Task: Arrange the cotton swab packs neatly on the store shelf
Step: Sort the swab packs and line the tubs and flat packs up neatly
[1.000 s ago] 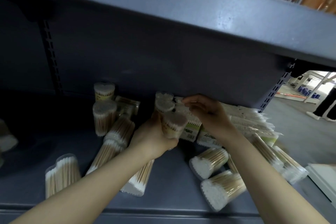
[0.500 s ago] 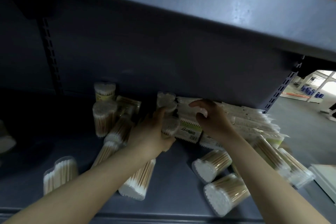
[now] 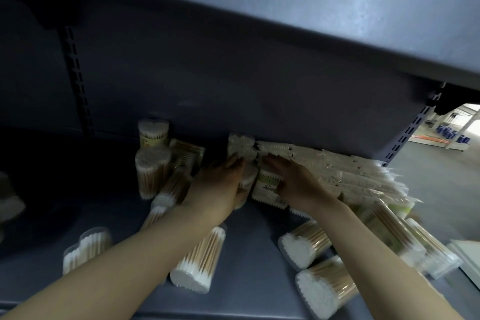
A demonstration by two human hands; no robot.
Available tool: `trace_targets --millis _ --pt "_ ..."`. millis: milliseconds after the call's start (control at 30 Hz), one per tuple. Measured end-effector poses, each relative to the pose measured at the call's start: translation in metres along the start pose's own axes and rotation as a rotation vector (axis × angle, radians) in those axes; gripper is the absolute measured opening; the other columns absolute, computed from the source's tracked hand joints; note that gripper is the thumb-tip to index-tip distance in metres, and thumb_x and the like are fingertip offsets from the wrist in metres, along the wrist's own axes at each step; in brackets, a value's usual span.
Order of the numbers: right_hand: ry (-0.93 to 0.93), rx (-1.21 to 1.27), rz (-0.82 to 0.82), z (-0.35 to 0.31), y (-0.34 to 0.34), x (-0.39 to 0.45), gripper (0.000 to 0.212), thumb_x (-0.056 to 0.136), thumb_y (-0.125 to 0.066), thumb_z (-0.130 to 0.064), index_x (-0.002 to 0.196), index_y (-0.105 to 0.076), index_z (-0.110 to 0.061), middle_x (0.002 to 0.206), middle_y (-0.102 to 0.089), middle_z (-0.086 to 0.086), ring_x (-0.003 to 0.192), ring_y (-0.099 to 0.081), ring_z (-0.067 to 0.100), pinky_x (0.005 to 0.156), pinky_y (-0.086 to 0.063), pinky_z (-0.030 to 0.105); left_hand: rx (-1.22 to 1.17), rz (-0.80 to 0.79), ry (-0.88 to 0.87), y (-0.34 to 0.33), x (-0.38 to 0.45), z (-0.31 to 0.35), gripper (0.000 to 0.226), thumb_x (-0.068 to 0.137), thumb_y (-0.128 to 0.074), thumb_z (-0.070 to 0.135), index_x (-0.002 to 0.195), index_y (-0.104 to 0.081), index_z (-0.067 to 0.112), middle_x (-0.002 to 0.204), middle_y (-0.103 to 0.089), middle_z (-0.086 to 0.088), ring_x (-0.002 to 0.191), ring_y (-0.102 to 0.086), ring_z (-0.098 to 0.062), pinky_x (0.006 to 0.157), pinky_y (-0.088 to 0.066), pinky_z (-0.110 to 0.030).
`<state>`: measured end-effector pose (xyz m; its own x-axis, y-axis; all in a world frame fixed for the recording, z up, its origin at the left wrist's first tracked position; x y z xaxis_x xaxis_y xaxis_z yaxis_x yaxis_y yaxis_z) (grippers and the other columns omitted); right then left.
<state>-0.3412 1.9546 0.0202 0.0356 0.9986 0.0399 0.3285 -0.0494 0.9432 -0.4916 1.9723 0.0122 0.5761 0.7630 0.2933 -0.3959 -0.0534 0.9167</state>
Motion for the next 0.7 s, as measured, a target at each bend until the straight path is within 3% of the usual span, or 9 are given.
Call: trace_targets --millis 233,400,567,633,700 --pt "0.002 0.028 0.006 0.001 0.002 0.001 0.075 0.078 -0.043 0.012 0.142 -0.034 -0.026 0.143 -0.041 -0.004 0.130 -0.040 0.018 0.092 -0.038 0.023 0.053 -0.033 0.008 -0.002 0.009 0.000 0.058 0.093 -0.050 0.029 0.145 -0.025 0.019 0.156 -0.010 0.008 0.132 -0.030 -0.020 0.103 -0.029 -0.026" --pt "0.015 0.006 0.024 0.000 0.002 0.001 0.074 0.078 -0.044 0.012 0.142 -0.033 -0.024 0.144 -0.041 -0.001 0.130 -0.039 0.019 0.096 -0.037 0.024 0.055 -0.052 0.018 -0.002 0.010 0.001 0.058 0.093 -0.049 0.031 0.145 -0.025 0.020 0.156 -0.011 0.009 0.131 -0.031 -0.021 0.102 -0.028 -0.027" --pt "0.021 0.018 0.034 0.000 0.001 0.000 0.074 0.076 -0.046 0.012 0.141 -0.036 -0.024 0.143 -0.041 -0.003 0.129 -0.041 0.018 0.097 -0.039 0.025 0.038 -0.100 0.013 -0.002 0.006 -0.001 0.072 0.092 -0.048 0.043 0.149 -0.009 0.024 0.157 -0.003 0.008 0.138 -0.017 -0.019 0.110 -0.021 -0.030" --pt "0.028 0.138 0.048 -0.001 0.000 0.000 0.076 0.072 -0.047 0.016 0.137 -0.040 -0.023 0.141 -0.042 -0.003 0.129 -0.043 0.016 0.101 -0.040 0.027 0.060 -0.110 0.012 0.002 0.000 -0.002 0.080 0.091 -0.047 0.048 0.149 0.002 0.024 0.157 0.002 0.007 0.141 -0.007 -0.018 0.112 -0.014 -0.031" --pt "0.013 0.204 0.089 0.000 0.001 -0.003 0.075 0.073 -0.047 0.016 0.136 -0.041 -0.023 0.142 -0.040 -0.004 0.129 -0.042 0.013 0.099 -0.038 0.020 0.076 -0.093 0.011 0.007 -0.007 -0.005 0.083 0.091 -0.047 0.048 0.148 0.007 0.023 0.156 0.003 0.005 0.142 -0.004 -0.018 0.112 -0.014 -0.030"
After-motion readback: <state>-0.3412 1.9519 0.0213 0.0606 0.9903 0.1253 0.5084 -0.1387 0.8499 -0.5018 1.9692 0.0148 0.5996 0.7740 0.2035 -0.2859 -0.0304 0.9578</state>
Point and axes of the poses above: each hand's wrist, its own x-axis towards the middle knuckle, its own y-axis out of the back of the hand, z = x × y, the point moved 4 cm from there along x, towards the middle knuckle
